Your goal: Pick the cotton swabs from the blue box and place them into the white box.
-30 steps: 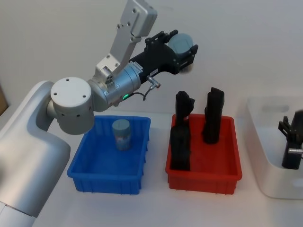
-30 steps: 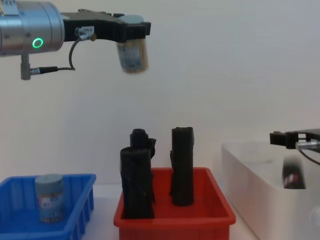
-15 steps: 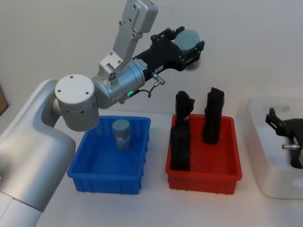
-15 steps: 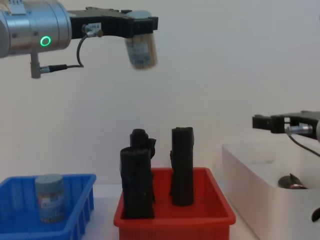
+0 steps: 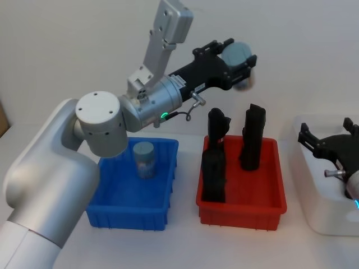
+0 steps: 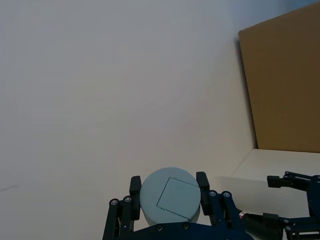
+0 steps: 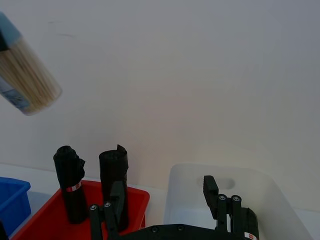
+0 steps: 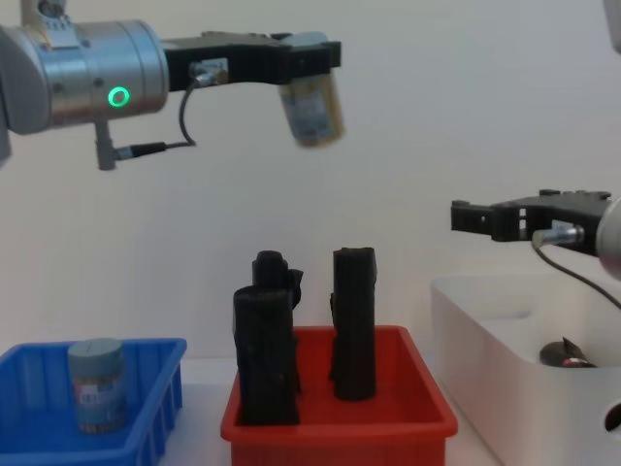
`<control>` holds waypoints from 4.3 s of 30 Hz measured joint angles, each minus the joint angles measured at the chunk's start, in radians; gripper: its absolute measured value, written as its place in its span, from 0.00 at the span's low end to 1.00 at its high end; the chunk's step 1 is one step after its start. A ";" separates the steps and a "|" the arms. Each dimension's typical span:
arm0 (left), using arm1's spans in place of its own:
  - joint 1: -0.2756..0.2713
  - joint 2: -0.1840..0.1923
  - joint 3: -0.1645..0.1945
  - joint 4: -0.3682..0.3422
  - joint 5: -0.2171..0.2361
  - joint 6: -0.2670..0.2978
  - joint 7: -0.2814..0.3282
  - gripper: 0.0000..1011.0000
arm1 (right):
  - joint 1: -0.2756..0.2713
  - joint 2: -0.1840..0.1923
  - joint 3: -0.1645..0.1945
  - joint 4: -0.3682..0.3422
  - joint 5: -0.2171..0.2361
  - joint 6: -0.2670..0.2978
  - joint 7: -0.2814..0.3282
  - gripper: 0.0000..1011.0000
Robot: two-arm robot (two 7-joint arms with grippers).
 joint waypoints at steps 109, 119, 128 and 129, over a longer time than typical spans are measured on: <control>0.027 -0.012 0.066 0.076 -0.092 -0.001 -0.039 0.66 | 0.144 -0.158 -0.152 0.331 -0.435 -0.307 -0.092 0.97; 0.028 -0.011 0.067 0.076 -0.094 0.000 -0.039 0.66 | 0.150 -0.163 -0.154 0.338 -0.431 -0.300 -0.094 0.72; 0.029 -0.011 0.067 0.076 -0.096 0.000 -0.039 0.66 | 0.152 -0.165 -0.154 0.340 -0.430 -0.297 -0.094 0.62; 0.029 -0.011 0.067 0.076 -0.096 0.000 -0.039 0.66 | 0.152 -0.165 -0.154 0.341 -0.430 -0.297 -0.094 0.62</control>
